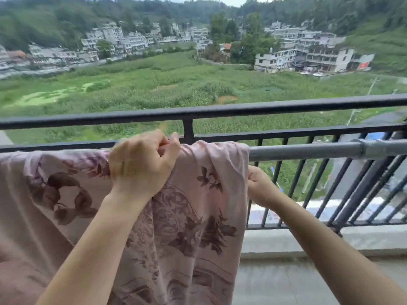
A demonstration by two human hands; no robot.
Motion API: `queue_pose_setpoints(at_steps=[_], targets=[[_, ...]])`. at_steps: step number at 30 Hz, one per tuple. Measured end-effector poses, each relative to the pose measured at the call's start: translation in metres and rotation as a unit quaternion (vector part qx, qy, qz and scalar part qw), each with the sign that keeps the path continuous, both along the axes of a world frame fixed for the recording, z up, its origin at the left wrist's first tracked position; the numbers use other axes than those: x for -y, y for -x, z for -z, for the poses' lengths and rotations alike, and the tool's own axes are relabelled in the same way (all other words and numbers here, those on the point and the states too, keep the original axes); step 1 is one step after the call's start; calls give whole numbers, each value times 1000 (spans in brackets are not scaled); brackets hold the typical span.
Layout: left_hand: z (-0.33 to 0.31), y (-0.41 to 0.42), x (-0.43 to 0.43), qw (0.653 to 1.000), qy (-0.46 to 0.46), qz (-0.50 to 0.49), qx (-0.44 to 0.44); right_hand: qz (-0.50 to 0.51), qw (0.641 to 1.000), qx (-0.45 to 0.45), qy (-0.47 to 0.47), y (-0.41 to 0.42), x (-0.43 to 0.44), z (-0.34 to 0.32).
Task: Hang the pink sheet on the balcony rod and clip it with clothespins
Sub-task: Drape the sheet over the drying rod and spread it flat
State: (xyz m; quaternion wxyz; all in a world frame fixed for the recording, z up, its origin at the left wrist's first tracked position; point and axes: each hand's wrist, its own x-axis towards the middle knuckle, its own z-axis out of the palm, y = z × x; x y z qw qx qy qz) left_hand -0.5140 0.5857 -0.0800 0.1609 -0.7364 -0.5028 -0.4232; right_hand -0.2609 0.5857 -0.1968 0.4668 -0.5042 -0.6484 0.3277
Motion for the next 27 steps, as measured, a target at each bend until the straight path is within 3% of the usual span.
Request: queue_pose_setpoints(at_steps=[2,5,7,9,11,14,17,19,22,24,27], targets=[[14,-21,20,988,-117,-24,97,-24,1000,-3,10,-18,-3,4],[45,-70,59,972,-214,9,101,-62,997,11,33,-33,4,2],[66,-109,85,987,-133,24,88,-99,993,11,56,-44,11,2],[86,-138,102,996,-14,-40,80,-155,985,-15,71,-49,17,0],[98,-149,111,991,43,-78,96,-209,973,-37,96,-53,23,-5],[92,-133,120,970,42,-92,222,-268,953,-29,136,-68,28,-16],[75,-115,127,928,77,-87,355,-255,958,3,131,-84,24,-26],[64,-117,125,929,131,-133,320,-214,970,2,115,-90,23,-27],[53,-141,120,907,299,-187,232,-177,979,4,104,-91,28,-26],[53,-153,114,906,300,-213,208,-159,983,36,80,-91,34,-28],[56,-148,127,911,210,-207,288,-129,983,128,30,-89,46,-31]])
